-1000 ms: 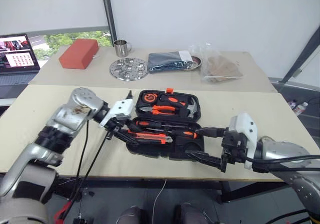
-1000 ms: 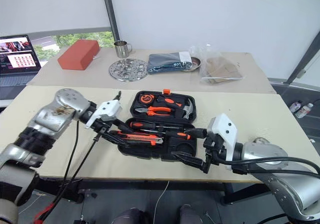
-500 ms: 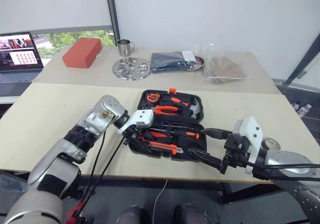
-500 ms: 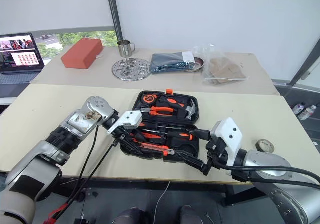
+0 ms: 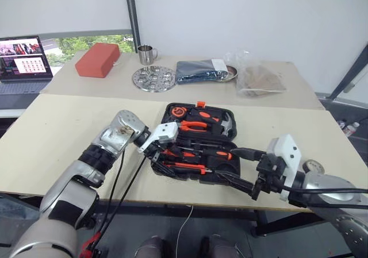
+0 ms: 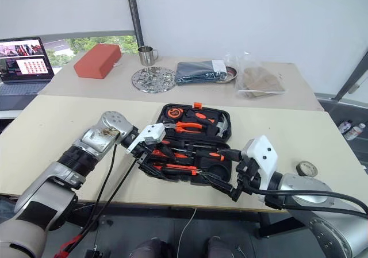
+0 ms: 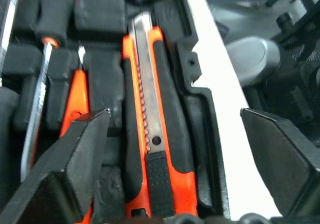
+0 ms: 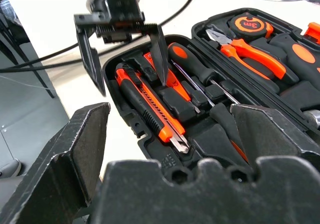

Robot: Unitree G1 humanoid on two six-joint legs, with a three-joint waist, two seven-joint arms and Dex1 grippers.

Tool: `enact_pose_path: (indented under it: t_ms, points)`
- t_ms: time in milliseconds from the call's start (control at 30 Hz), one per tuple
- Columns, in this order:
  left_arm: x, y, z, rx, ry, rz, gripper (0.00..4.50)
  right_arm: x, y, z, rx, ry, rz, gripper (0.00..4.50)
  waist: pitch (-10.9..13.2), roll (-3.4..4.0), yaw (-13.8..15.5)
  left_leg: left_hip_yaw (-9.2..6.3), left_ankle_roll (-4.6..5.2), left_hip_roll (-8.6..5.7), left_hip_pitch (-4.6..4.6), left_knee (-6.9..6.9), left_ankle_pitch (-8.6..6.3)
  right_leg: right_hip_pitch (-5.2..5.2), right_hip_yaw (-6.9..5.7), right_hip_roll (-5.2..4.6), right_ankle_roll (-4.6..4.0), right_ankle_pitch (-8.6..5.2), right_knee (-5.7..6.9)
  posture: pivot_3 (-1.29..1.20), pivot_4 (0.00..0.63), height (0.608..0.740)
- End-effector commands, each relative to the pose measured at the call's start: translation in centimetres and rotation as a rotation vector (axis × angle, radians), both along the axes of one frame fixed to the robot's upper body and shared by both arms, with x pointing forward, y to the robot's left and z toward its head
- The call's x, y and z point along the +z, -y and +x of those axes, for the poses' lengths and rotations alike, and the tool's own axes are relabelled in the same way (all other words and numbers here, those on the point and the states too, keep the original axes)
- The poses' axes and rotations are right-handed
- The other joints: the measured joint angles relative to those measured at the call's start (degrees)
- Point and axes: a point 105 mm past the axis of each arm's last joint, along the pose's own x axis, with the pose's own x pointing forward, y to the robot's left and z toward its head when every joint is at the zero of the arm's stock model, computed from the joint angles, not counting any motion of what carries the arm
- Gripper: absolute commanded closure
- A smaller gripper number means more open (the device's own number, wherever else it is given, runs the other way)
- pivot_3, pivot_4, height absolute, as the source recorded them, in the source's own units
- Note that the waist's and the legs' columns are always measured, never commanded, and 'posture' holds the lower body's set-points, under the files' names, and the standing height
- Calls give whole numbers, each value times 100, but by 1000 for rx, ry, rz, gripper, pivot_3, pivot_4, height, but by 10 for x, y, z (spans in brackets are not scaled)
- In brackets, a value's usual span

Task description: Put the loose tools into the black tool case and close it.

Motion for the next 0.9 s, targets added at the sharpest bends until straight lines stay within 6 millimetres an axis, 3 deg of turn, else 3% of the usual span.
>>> enact_pose_path:
  t_ms: [33,233,367,667,800,900]
  points:
    - [14,-5,5,-1,64,-23,738,5,-3,-2,12,22,13,0,0,0,0,0,0,0,0,0,0,0,0,0,0,0,0,0,150,736]
    - [5,-4,4,-20,70,-1,3117,5,-2,-1,15,23,10,0,0,0,9,1,1,-2,0,0,0,1,-2,0,-1,1,-2,0,150,736]
    - [-2,-1,0,-62,89,22,4425,5,-1,-2,16,24,4,0,0,0,4,1,1,-2,0,0,-1,1,-1,0,-1,0,-2,0,150,736]
    - [-52,-21,-9,-195,192,238,4479,1,1,-5,4,5,8,0,-6,5,4,1,2,-2,3,0,-2,5,0,0,-3,1,-3,0,150,736]
    - [-50,-14,2,-160,240,219,4479,0,5,-5,-19,-4,21,0,-46,42,5,0,5,-1,19,0,-4,22,1,-5,-2,1,-5,0,150,736]
    - [-32,-4,9,-99,219,124,4479,1,13,-6,-51,0,2,0,-56,58,26,-3,26,-1,52,0,-18,63,-5,-15,28,-16,-12,0,150,736]
